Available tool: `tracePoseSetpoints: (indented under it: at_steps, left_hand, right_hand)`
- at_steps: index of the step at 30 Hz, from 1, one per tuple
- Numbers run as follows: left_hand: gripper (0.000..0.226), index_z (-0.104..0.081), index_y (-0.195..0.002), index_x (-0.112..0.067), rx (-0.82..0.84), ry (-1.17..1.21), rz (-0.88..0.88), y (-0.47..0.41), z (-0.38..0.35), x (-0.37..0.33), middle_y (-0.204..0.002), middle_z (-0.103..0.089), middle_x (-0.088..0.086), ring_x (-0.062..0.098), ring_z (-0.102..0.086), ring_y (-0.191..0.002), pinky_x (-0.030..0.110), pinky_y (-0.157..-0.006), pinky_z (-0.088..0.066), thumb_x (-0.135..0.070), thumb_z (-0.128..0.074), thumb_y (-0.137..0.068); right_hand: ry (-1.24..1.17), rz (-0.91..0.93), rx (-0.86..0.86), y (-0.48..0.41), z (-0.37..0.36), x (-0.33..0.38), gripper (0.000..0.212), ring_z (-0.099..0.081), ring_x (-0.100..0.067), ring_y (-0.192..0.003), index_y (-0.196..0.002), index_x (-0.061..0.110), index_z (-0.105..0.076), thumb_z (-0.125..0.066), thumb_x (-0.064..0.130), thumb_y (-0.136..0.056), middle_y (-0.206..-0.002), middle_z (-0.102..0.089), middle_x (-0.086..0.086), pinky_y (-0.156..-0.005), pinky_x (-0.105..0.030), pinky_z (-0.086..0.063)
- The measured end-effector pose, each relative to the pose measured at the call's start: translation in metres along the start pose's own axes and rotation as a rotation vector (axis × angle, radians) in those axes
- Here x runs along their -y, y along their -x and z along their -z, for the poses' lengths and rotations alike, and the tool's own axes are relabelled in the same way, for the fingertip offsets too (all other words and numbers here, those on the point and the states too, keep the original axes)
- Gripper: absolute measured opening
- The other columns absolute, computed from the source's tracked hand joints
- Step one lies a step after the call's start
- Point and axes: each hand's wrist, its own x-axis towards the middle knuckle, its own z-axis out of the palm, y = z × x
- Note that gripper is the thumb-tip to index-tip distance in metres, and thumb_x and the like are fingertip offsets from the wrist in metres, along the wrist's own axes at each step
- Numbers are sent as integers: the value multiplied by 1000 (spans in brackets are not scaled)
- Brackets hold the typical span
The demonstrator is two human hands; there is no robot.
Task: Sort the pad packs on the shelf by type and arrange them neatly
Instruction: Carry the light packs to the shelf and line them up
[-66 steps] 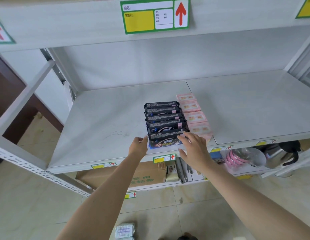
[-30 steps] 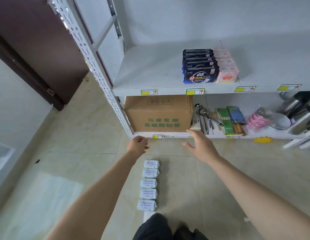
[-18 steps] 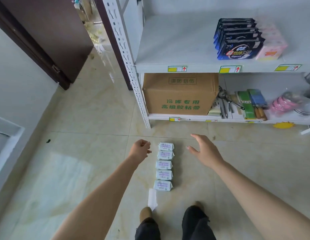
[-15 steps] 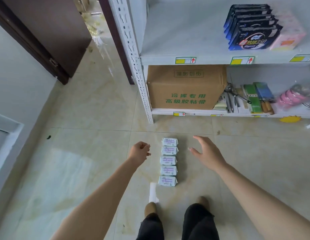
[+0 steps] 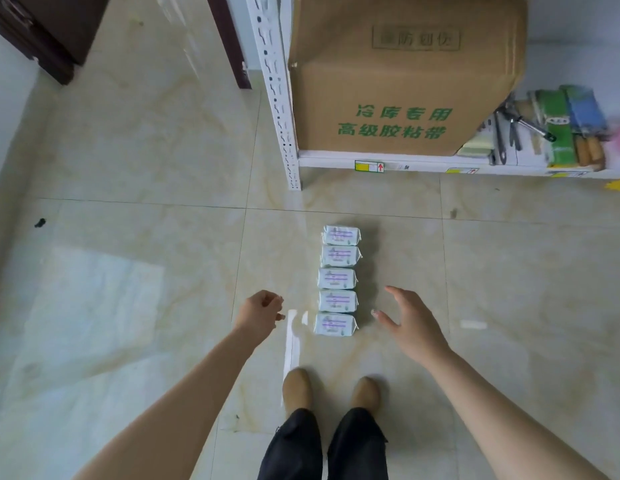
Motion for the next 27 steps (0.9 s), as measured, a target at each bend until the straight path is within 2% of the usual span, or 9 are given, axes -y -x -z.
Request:
tracePoseSetpoints:
  at_steps: [5,9,11,15,17,20,23,27]
  left_hand:
    - [18,-54,-77,-18,47,-113,43,-51,-48,51,-74,-59,-1,22,-63,-79,31,-69,-44,-16,-46,-93]
    - [14,-55,-84,-13,74,-173,77,-91,-85,88,-76,-57,-3,19,-63,-78,28,-70,-44,-17,-45,-93]
    - [15,-54,-80,-17,79,-210,80,-114,-104,107,-74,-58,-5,18,-64,-78,29,-72,-46,-18,-45,-93]
    - [17,-50,-77,-21,61,-279,76,-168,-139,142,-80,-60,-2,23,-63,-85,26,-61,-44,-20,-45,-93]
    - [12,-55,-94,-16,62,-335,72,-188,-154,154,-96,-61,2,24,-59,-89,25,-62,-42,-22,-45,-94]
    - [35,-47,-126,-11,53,-425,64,-218,-179,175,-125,-55,3,23,-52,-112,24,-83,-36,-26,-46,-95]
    - [48,-35,-137,-11,45,-408,93,-249,-198,191,-141,-43,9,26,-48,-122,29,-94,-37,-30,-47,-95]
    - [59,-22,-144,-14,66,-388,116,-282,-220,208,-148,-34,11,28,-43,-129,33,-99,-35,-38,-44,-95]
  right_hand:
    - [-26,-29,59,-37,-53,-35,56,-40,-18,-130,-139,22,-36,-54,39,-89,-142,-39,0,-105,-38,-36]
    - [-31,-47,87,-69,-100,-66,54,-43,-19,-126,-138,23,-37,-54,38,-89,-138,-42,-1,-102,-37,-38]
    - [-36,-52,103,-86,-124,-84,54,-44,-19,-125,-139,24,-36,-53,37,-89,-137,-43,-1,-100,-35,-39]
    - [-58,-68,139,-123,-172,-121,56,-43,-18,-125,-140,26,-32,-52,38,-90,-137,-42,0,-98,-33,-38]
    - [-72,-82,148,-142,-191,-137,58,-42,-17,-126,-141,28,-30,-53,39,-89,-137,-42,0,-97,-32,-38]
    - [-101,-115,143,-171,-224,-164,62,-38,-18,-129,-143,25,-27,-54,37,-89,-140,-40,-2,-100,-32,-35]
    - [-180,-174,137,-195,-256,-187,65,-39,-19,-129,-144,23,-25,-56,35,-88,-141,-39,-6,-100,-31,-34]
    - [-317,-255,132,-223,-294,-212,74,-36,-20,-133,-146,23,-19,-60,37,-86,-145,-35,-8,-102,-31,-34]
